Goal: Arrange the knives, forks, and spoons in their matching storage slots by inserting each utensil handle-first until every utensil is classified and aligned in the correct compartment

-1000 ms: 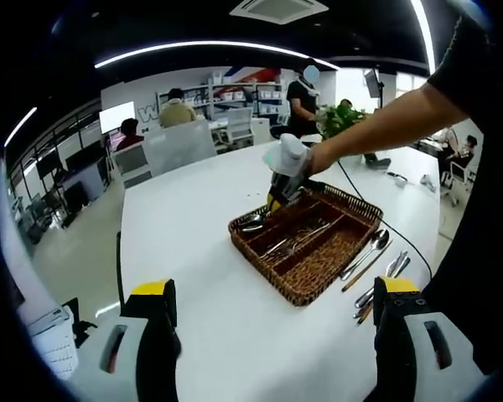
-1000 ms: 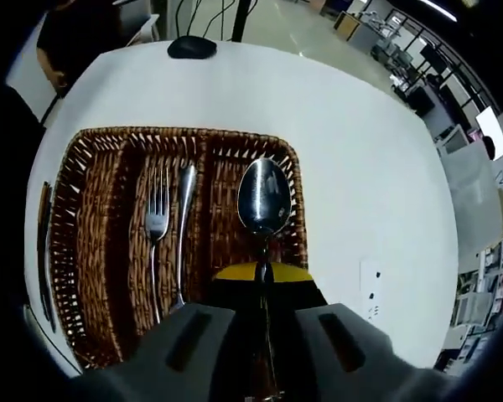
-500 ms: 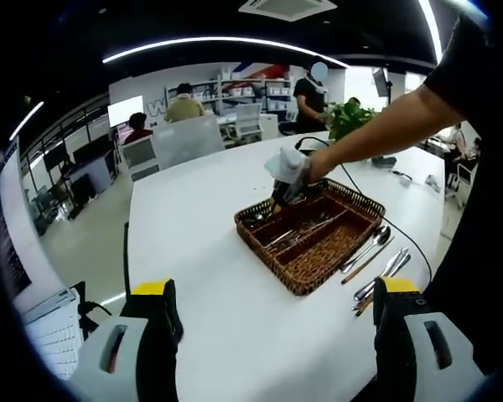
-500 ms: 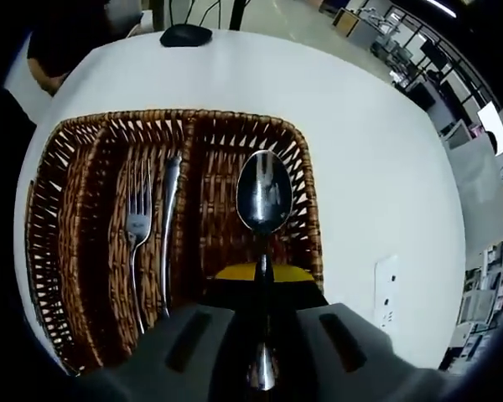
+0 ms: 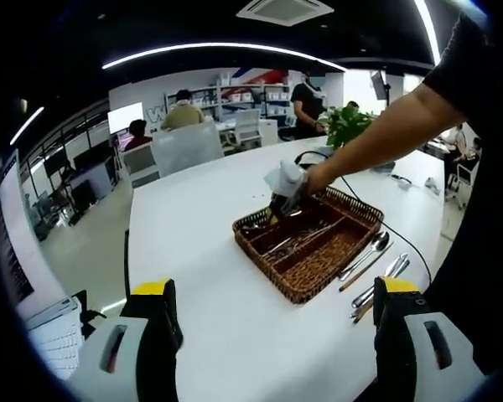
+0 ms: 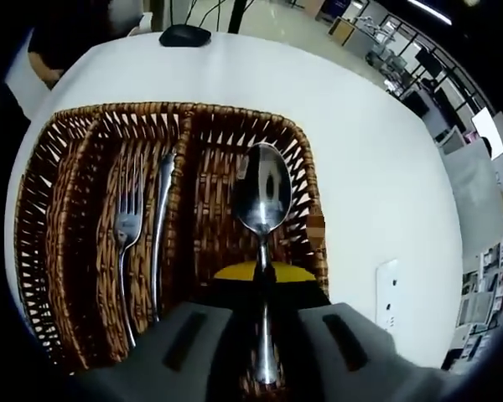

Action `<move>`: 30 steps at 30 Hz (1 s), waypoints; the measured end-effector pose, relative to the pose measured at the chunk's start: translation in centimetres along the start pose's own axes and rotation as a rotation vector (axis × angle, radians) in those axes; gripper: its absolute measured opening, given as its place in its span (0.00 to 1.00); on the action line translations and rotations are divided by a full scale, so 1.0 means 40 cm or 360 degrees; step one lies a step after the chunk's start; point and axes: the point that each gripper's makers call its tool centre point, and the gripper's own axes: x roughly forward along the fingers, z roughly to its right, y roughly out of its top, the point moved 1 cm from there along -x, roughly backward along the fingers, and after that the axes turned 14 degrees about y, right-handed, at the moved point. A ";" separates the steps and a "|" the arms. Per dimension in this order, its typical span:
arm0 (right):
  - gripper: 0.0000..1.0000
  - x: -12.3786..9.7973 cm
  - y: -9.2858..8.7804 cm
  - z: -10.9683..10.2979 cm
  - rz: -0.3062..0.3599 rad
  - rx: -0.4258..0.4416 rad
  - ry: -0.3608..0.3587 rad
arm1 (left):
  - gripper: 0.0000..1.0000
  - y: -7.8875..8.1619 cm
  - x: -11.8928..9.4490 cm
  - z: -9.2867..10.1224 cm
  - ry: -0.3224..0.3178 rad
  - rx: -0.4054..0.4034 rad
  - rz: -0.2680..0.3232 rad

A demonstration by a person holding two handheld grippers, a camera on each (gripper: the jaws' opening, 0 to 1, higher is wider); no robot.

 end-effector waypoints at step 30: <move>1.00 -0.405 0.045 -0.059 0.0843 0.0493 -0.0452 | 0.99 0.077 0.040 0.072 0.0002 -0.0108 0.0197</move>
